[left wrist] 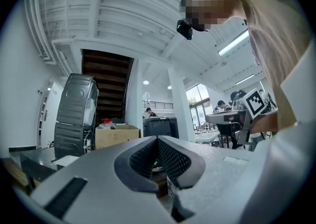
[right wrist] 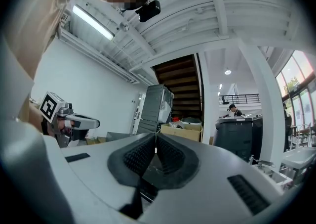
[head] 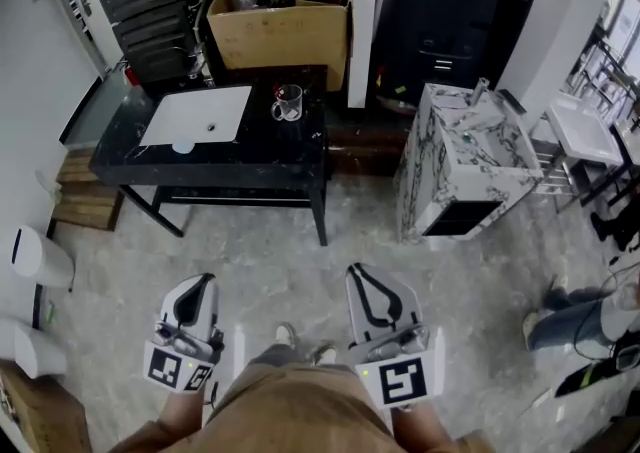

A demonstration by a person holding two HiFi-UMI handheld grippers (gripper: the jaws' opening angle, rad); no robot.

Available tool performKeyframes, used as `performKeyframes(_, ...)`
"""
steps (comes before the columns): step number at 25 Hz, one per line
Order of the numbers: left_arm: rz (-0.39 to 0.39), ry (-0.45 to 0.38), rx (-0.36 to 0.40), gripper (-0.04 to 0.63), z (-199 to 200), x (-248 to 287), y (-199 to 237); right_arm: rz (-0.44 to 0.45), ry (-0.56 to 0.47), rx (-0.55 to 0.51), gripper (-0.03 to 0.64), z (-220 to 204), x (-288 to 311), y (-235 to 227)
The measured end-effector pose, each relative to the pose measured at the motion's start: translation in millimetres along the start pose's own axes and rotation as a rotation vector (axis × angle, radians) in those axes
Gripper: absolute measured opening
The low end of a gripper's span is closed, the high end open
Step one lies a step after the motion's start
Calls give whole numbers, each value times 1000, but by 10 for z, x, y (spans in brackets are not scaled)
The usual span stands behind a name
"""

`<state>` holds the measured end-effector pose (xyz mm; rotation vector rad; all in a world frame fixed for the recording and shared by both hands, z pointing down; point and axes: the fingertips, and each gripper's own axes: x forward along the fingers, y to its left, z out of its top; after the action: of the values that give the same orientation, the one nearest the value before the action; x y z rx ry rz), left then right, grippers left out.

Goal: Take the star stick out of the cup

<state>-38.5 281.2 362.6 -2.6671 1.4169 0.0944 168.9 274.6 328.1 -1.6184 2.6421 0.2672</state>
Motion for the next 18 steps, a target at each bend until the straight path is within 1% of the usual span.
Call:
performKeyframes(9, 6, -9, -10, 2, -44, 106, -49, 21, 24, -9, 6, -91, -4, -68)
performKeyframes(14, 18, -3, -15, 2, -102, 145, 117, 38, 20, -4, 6, -115, 185, -8)
performKeyframes(18, 10, -13, -17, 2, -152, 294, 253, 38, 29, -7, 6, -189, 377, -32)
